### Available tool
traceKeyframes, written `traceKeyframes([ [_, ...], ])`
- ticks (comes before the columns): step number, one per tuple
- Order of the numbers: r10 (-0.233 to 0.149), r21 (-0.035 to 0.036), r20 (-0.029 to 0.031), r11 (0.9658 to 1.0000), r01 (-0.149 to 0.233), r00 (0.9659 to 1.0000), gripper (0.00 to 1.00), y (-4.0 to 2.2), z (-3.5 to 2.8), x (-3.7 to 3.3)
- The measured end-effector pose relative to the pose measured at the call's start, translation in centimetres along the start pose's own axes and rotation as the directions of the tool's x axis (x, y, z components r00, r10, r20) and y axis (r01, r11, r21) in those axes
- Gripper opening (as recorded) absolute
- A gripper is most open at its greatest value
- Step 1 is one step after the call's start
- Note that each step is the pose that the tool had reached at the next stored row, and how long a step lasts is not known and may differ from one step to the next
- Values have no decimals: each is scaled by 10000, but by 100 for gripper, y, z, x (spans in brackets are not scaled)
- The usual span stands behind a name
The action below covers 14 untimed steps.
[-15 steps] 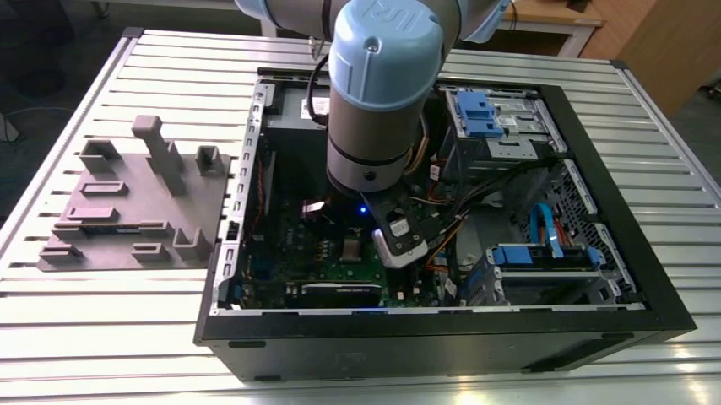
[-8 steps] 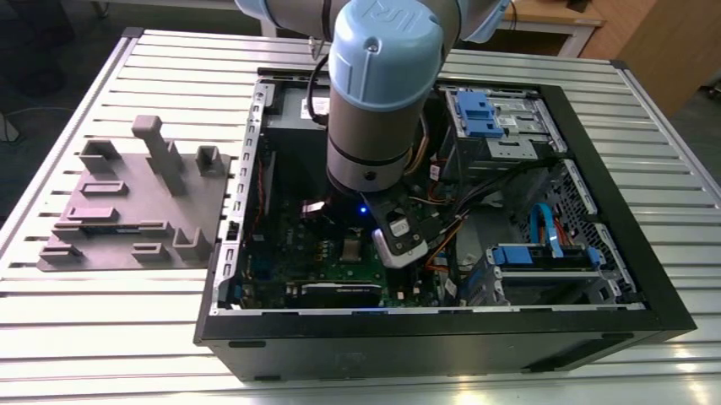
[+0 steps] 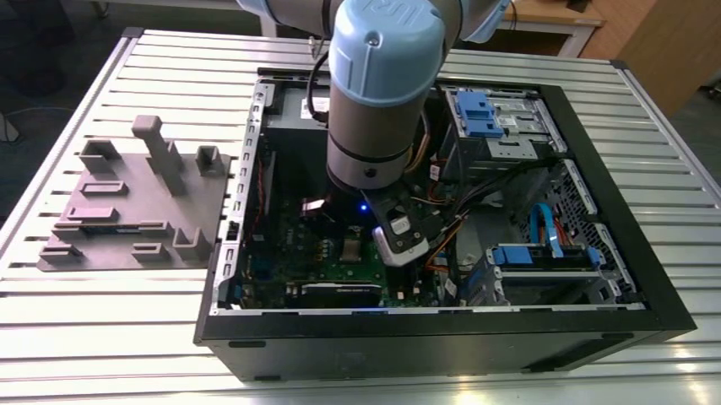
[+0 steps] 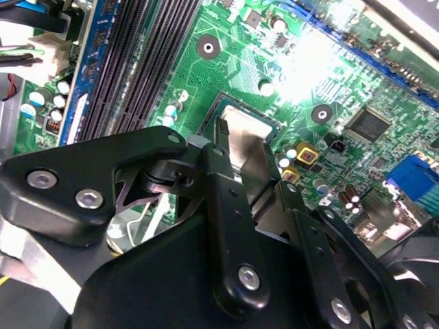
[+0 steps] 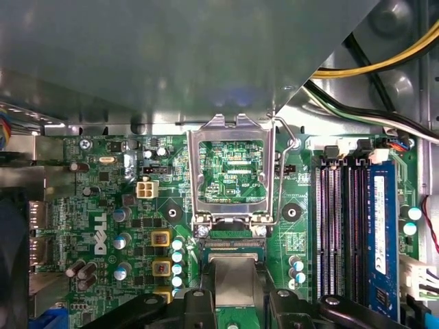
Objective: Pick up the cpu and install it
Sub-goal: 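Place the cpu into insertion slot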
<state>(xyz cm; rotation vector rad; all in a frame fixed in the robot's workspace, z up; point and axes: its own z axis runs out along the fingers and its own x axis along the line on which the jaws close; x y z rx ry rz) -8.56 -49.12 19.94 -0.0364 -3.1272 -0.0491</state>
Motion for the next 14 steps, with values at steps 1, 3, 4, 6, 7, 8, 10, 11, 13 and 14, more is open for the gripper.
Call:
traceKeyframes([
  [1, 0, 0, 0, 10000, 0, 10000, 35, 0, 0, 0],
  [3, 0, 2, -1, 10000, 0, 10000, 35, 0, -3, 0],
  [4, 0, 5, -2, 10000, 0, 10000, 35, -1, -7, 0],
  [6, 0, 4, -2, 10000, 0, 10000, 35, -3, -11, 0],
  [7, 0, 3, -2, 10000, 0, 10000, 35, -6, -11, 0],
  [8, 0, 3, -2, 10000, 0, 10000, 35, -8, -11, 0],
  [10, 0, 3, -2, 10000, 0, 10000, 35, -13, -12, 0],
  [11, 0, 3, -1, 10000, 0, 10000, 35, -15, -12, 0],
  [13, 0, 2, -1, 10000, 0, 10000, 35, -15, -11, 0],
  [14, 0, 2, -1, 10000, 0, 10000, 35, -15, -11, 0],
])
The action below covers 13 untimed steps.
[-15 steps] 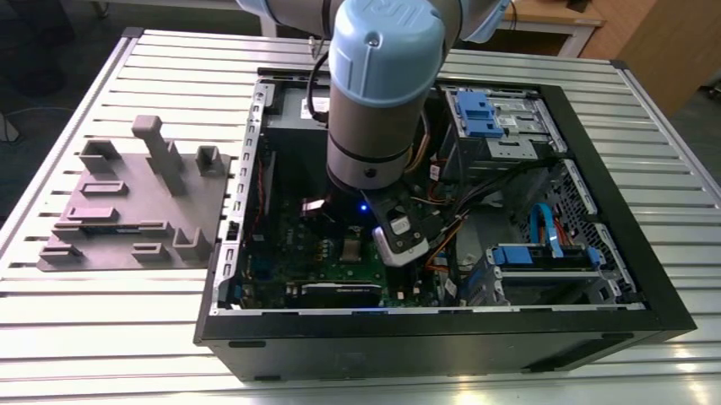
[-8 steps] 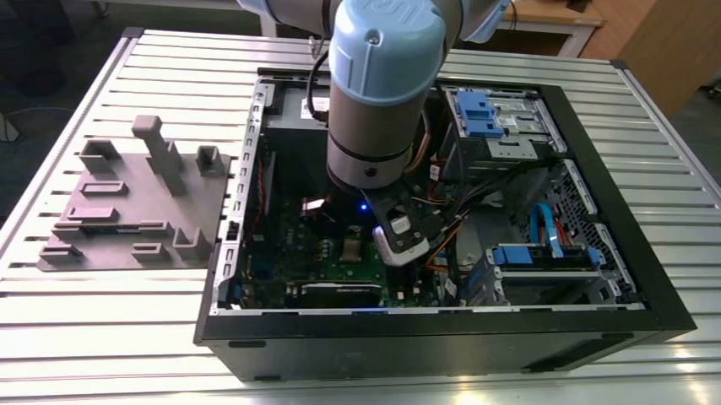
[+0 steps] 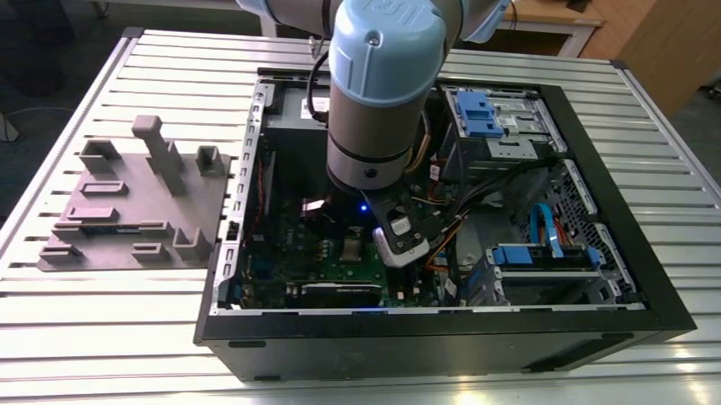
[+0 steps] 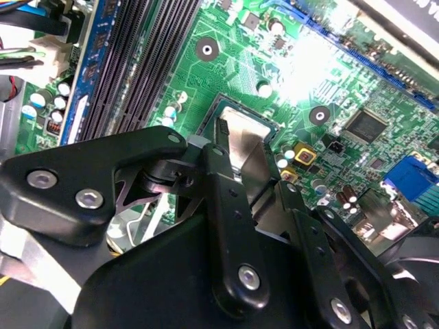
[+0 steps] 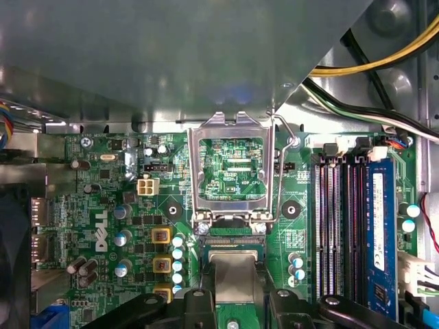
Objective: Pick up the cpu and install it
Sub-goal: 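Place the cpu into insertion slot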
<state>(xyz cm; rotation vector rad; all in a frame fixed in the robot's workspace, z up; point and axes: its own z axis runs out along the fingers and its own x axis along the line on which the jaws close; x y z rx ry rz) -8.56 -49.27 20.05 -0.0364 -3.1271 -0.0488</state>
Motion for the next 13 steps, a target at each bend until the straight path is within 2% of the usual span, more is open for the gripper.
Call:
traceKeyframes([
  [3, 0, 0, 0, 10000, 0, 10000, 36, -1, 0, 0],
  [4, 0, 1, 0, 10000, 0, 10000, 42, -1, 0, 0],
  [7, 0, 0, 0, 10000, 0, 10000, 48, -2, 4, 0],
  [8, 0, 0, 0, 10000, 0, 10000, 54, -2, 8, 0],
  [13, 0, 1, -1, 10000, 0, 10000, 54, -2, 31, 0],
])
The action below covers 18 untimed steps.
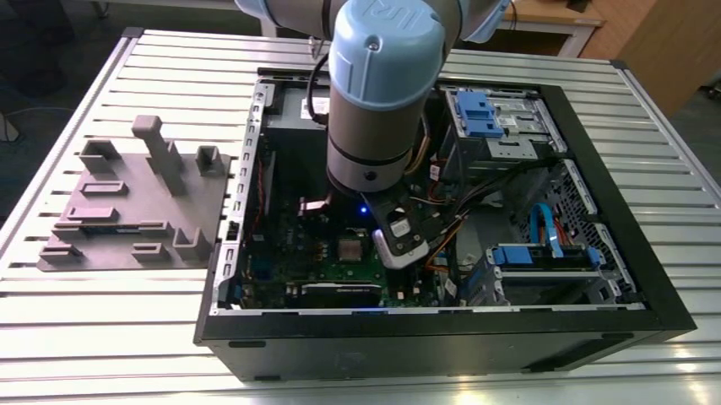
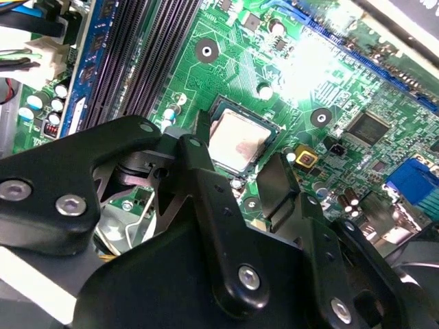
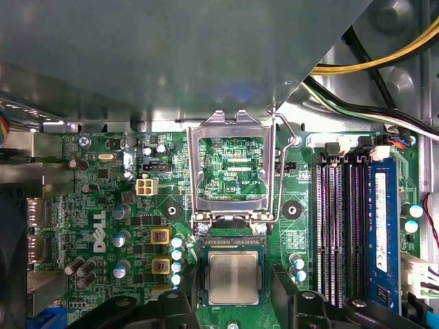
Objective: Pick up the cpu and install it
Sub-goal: 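Place the cpu into insertion slot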
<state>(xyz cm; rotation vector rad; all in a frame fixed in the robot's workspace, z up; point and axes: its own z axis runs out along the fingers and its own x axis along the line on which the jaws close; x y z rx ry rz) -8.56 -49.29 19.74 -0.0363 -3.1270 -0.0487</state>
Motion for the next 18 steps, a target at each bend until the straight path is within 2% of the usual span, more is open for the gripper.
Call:
traceKeyframes([
  [7, 0, 0, 0, 10000, 0, 10000, 54, -1, 32, 0],
  [8, 0, -1, 0, 10000, 0, 10000, 53, -1, 34, 0],
  [9, 0, 0, 0, 10000, 0, 10000, 46, -1, 35, 0],
  [11, 0, 0, -1, 10000, 0, 10000, 46, -1, 36, 0],
  [12, 0, -1, -1, 10000, 0, 10000, 40, -1, 38, 0],
  [18, -65, -1, -2, 10000, 65, 10000, 40, -1, 41, -2],
])
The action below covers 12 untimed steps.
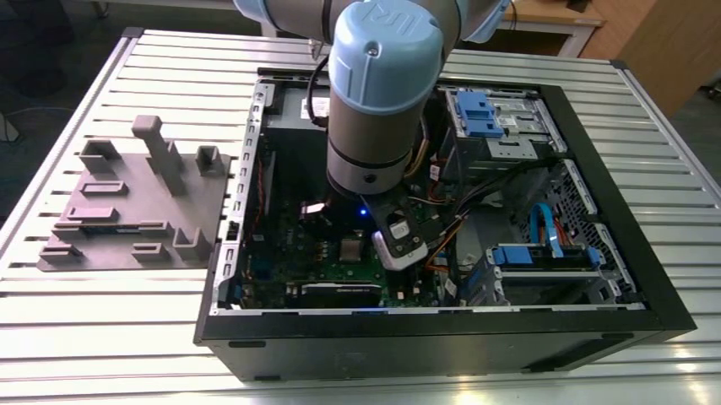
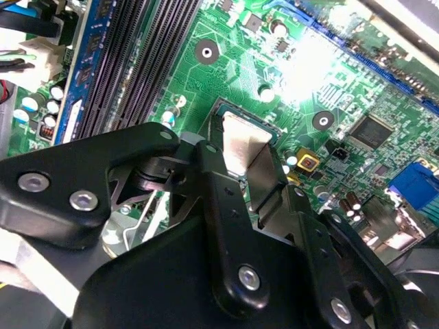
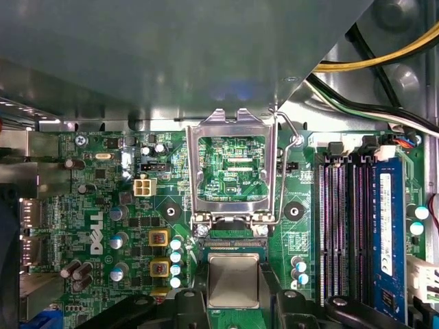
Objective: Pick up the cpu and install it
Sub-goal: 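Place the cpu into insertion slot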
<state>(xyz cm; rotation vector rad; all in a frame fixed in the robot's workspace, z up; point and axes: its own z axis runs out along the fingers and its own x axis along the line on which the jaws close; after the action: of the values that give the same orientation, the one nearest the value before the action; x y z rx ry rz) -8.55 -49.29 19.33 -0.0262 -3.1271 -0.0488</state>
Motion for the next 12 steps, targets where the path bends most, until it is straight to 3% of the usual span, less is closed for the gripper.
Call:
traceKeyframes([
  [4, -288, 4, -9, 9996, 289, 9996, 40, 0, 3, -1],
  [12, -323, -36, -10, 9995, 323, 9995, 40, 3, 18, -2],
])
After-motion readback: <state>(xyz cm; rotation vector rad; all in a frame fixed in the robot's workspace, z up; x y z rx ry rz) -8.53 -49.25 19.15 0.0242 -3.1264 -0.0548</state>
